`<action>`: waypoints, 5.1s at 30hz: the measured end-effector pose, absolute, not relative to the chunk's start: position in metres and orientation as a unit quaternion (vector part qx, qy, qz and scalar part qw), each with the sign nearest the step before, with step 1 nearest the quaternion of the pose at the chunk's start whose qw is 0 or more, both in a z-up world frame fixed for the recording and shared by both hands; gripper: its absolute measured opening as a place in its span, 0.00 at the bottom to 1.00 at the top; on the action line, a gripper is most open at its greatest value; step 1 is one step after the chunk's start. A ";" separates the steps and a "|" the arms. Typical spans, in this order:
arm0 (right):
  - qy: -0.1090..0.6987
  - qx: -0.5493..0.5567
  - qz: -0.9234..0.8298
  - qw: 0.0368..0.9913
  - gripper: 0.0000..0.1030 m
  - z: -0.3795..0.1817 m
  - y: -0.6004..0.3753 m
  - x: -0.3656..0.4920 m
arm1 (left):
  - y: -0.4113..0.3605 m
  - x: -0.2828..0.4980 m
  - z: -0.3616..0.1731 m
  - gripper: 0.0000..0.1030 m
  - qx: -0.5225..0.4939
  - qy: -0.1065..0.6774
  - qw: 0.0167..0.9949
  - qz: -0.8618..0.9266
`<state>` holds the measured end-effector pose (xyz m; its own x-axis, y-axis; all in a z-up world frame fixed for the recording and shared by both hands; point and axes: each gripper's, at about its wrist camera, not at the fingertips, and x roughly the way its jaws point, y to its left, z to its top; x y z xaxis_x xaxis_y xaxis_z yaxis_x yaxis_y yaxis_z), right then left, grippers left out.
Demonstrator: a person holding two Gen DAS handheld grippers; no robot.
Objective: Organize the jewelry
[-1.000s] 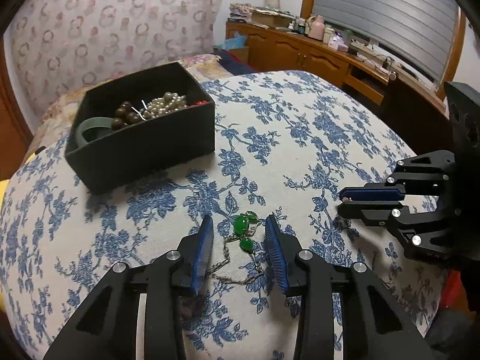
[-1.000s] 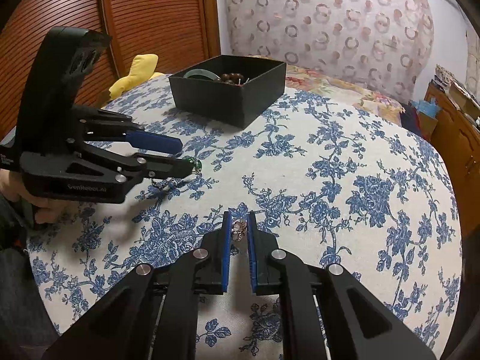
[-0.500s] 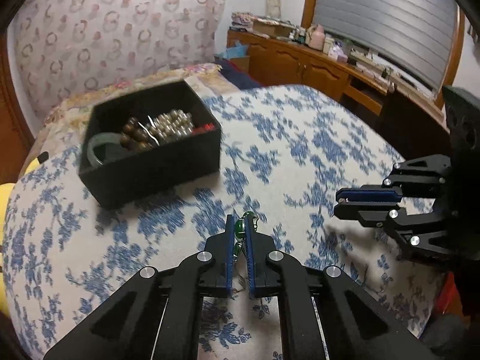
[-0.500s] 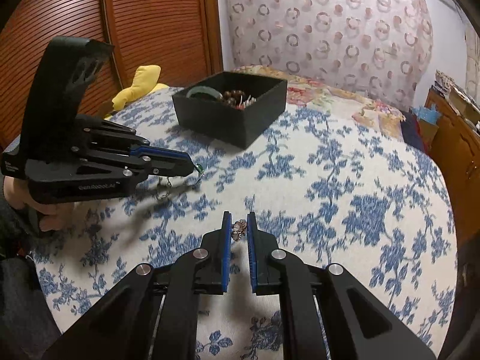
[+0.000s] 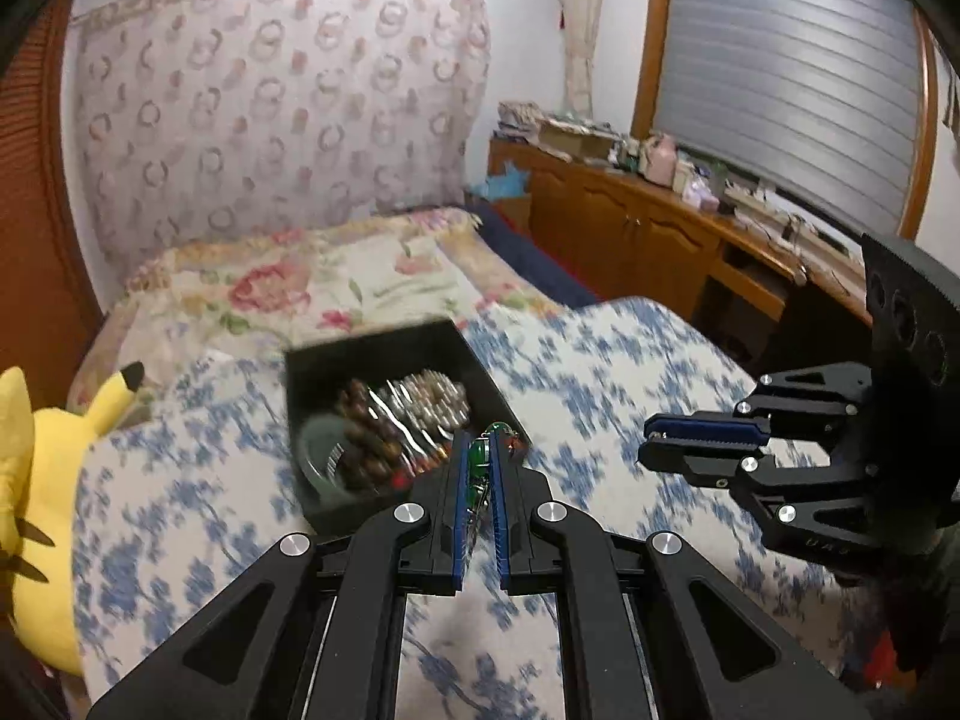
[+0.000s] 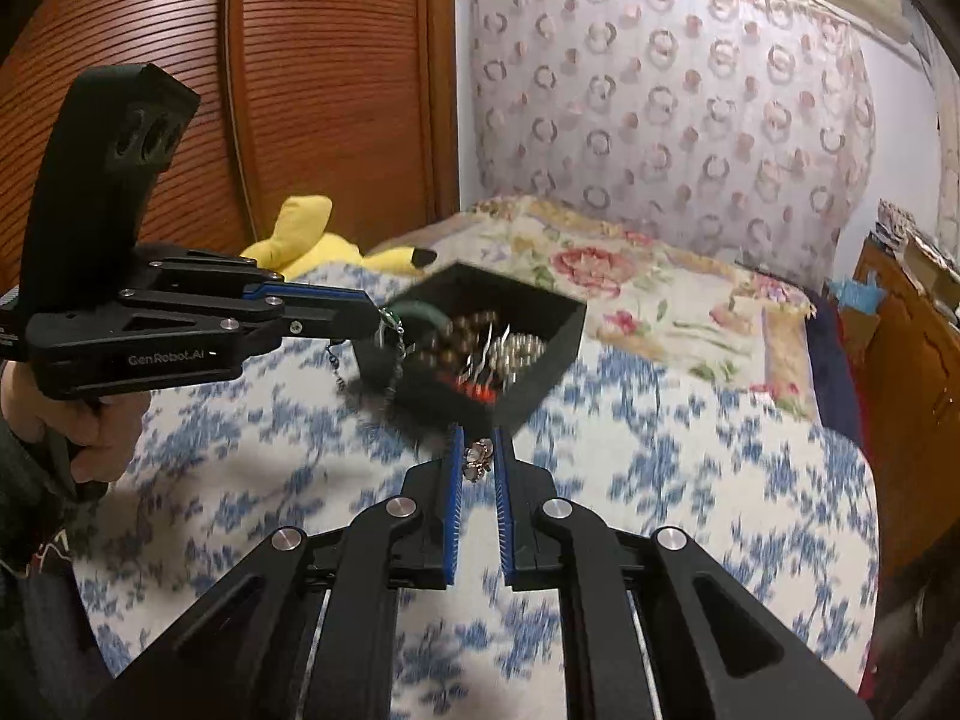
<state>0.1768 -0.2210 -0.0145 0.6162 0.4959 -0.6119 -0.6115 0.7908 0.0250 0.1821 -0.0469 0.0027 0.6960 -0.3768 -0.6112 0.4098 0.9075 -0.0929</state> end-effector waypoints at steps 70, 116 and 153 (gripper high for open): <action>0.219 0.013 0.160 0.963 0.98 0.021 -0.255 0.062 | 0.002 0.052 0.023 0.92 0.001 0.268 0.963 -0.039; 0.220 0.013 0.146 0.965 0.98 0.016 -0.254 0.059 | -0.006 0.039 0.028 0.92 0.004 0.255 0.966 -0.036; 0.219 0.012 0.146 0.965 0.98 0.016 -0.253 0.059 | -0.011 0.035 0.031 0.92 0.003 0.256 0.966 -0.040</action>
